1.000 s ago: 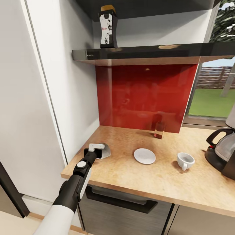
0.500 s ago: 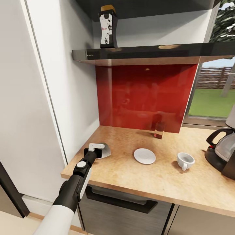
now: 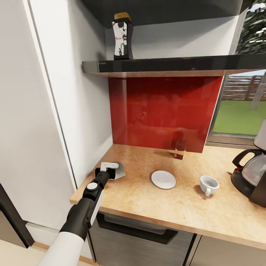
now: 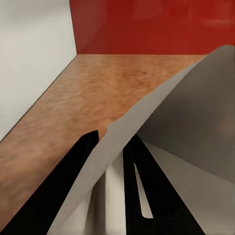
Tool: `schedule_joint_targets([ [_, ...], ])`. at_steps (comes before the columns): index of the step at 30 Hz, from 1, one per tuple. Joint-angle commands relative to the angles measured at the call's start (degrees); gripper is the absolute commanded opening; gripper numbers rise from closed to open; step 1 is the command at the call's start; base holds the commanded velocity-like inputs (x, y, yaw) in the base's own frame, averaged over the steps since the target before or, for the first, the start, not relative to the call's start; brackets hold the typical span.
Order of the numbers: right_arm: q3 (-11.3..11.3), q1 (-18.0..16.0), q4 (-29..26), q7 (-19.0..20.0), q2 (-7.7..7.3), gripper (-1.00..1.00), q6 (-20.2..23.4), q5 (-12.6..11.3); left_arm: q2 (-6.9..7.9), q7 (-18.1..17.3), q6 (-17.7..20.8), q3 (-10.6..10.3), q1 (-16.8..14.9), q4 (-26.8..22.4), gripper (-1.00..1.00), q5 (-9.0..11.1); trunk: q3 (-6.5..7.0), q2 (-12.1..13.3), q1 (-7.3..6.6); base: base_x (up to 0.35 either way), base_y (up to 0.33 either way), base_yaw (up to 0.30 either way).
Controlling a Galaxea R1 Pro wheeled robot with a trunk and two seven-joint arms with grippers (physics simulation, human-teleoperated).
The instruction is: Set up a coffee station on the kitchen countertop: keep the coffee maker on the countertop, move the bottle of coffee from the kitchen shelf to the counter next to the coffee maker, place a paper coffee filter on top of the coffee maker, put the saucer next to the coffee maker with the coffee cup on the saucer, and place the electric kettle next to the coffee maker.
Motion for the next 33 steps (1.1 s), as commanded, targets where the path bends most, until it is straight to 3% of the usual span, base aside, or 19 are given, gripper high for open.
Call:
schedule_joint_targets([
  [1, 0.3, 0.0, 0.0, 0.0, -0.01, 1.0, -0.2, 0.1, 0.0, 0.1, 0.3, -0.1, 0.0, -0.1, -1.0, -0.7, -0.06, 0.0, -0.01, 0.0, 0.0, 0.0],
  [33, 0.2, 0.0, 0.1, 0.0, 0.01, 1.0, -0.2, 0.1, 0.0, 0.1, 0.3, -0.1, 0.0, -0.2, -1.0, -0.7, 0.12, 0.4, -0.23, 0.0, 0.0, 0.0],
])
